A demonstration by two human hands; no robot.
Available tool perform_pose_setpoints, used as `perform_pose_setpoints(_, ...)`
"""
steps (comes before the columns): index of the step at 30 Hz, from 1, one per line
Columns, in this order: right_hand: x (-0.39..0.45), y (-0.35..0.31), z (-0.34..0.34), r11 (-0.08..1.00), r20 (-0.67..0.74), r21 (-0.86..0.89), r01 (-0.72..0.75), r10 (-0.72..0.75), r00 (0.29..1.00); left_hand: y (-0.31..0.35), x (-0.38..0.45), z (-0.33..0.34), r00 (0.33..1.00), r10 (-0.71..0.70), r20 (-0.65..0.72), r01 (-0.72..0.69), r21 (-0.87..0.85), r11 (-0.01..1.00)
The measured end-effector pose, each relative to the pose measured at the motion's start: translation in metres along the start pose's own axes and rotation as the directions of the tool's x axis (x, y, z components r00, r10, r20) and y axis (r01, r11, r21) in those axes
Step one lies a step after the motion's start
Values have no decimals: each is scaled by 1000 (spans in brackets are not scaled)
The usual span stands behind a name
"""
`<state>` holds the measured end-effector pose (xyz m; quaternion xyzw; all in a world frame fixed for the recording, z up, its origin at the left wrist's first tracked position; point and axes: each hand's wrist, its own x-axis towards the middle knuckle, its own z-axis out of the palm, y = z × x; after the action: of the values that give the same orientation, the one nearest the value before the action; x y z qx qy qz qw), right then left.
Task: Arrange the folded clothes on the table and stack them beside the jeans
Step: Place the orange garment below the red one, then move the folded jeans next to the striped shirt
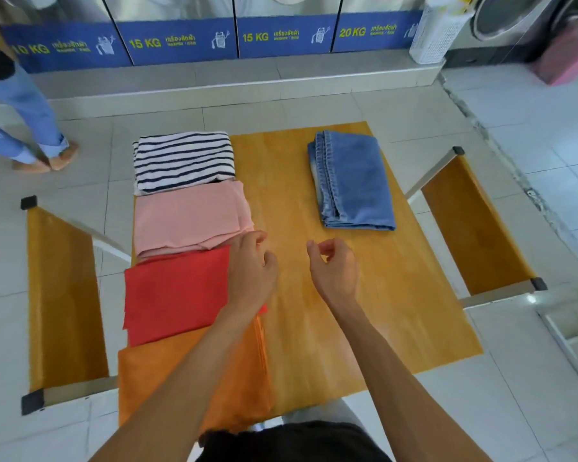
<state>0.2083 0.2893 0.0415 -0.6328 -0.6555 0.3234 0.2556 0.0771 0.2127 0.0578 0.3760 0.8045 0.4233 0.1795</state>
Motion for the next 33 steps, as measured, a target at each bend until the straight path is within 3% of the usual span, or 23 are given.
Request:
perform_pose_setpoints(2, 35, 11, -7, 972, 55, 78, -222, 218, 974, 10, 23, 20, 999, 13, 35, -13, 19, 1000)
perform_pose_setpoints(5, 87, 27, -12, 795, 133, 288, -534, 519, 844, 23, 59, 51, 994, -2, 105, -5, 63, 998)
perform_pose_setpoints(8, 130, 35, -7, 666, 129, 438, -603, 618, 776, 36, 94, 82, 986, -27, 166, 8, 117, 993)
perform_pose_setpoints(12, 172, 29, 4, 675, 122, 361, -643, 649, 751, 59, 141, 116, 982, -28, 186, -10, 199, 980)
perform_pose_setpoints(15, 187, 29, 2, 743, 114, 244, -623, 616, 779, 83, 178, 136, 970, 46, 240, -103, 230, 968)
perform_pose_setpoints(19, 215, 48, -7, 880, 146, 141, -453, 434, 889, 88, 227, 147, 954, 145, 261, -224, 304, 926)
perform_pose_setpoints(21, 236, 51, -14, 928, 214, 103, -359, 332, 919, 73, 242, 145, 958, 111, 266, -214, 397, 893)
perform_pose_setpoints(25, 282, 42, -18, 974, 369, 17, -224, 203, 907, 26, 244, 130, 941, -16, 338, -184, 551, 814)
perform_pose_setpoints(29, 308, 17, 2, 994, 364, 74, -86, 53, 930, -10, 230, 118, 931, -66, 359, -176, 601, 780)
perform_pose_setpoints(33, 332, 0, 41, 994, 373, 88, -72, 34, 927, -15, 241, 115, 952, -150, 268, -64, 652, 755)
